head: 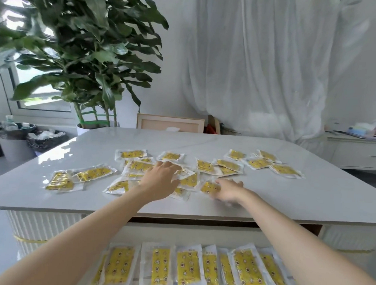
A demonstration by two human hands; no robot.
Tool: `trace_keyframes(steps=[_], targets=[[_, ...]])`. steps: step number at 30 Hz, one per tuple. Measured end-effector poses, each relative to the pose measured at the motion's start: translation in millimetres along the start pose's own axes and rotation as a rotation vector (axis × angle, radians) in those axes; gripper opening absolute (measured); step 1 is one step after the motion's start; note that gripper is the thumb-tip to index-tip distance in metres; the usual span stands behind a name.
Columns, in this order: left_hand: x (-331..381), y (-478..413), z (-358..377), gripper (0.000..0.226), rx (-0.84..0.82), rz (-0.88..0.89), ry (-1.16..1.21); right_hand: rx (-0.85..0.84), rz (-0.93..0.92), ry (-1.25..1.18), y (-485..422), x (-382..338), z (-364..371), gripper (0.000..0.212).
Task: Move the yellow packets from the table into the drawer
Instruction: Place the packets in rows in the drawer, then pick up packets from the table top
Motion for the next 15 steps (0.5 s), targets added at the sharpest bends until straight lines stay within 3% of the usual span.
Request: trace_keyframes(steps=[4, 7, 9, 15], targets=[[2.7, -30.1, 23.9, 0.054, -0.157, -0.038, -0.185, 0.002, 0.048, -0.037, -17.2, 7.4, -9.5, 0.072], [-3.0, -50.6, 36.9, 0.061, -0.191, -0.223, -0.207, -0.038, 0.106, 0.036, -28.7, 18.0, -8.3, 0.098], [-11.2, -58.2, 44.4, 0.058, -0.211, -0.349, -0.156, -0.027, 0.130, 0.061, -33.2, 22.8, -7.8, 0.101], [-23.3, -51.2, 47.9, 0.047, -0.070, -0.403, -0.023, -0.038, 0.143, 0.045, -34.9, 18.5, -8.7, 0.106]])
Point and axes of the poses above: each hand's wrist, its own y-axis away from the middle knuckle, its own z-axis out of the palm, x = y × z, the point moved 5 cm from there along -y, towards the middle knuckle, and after that the axes turned 3 degrees about -z, right-handed, at the moved point
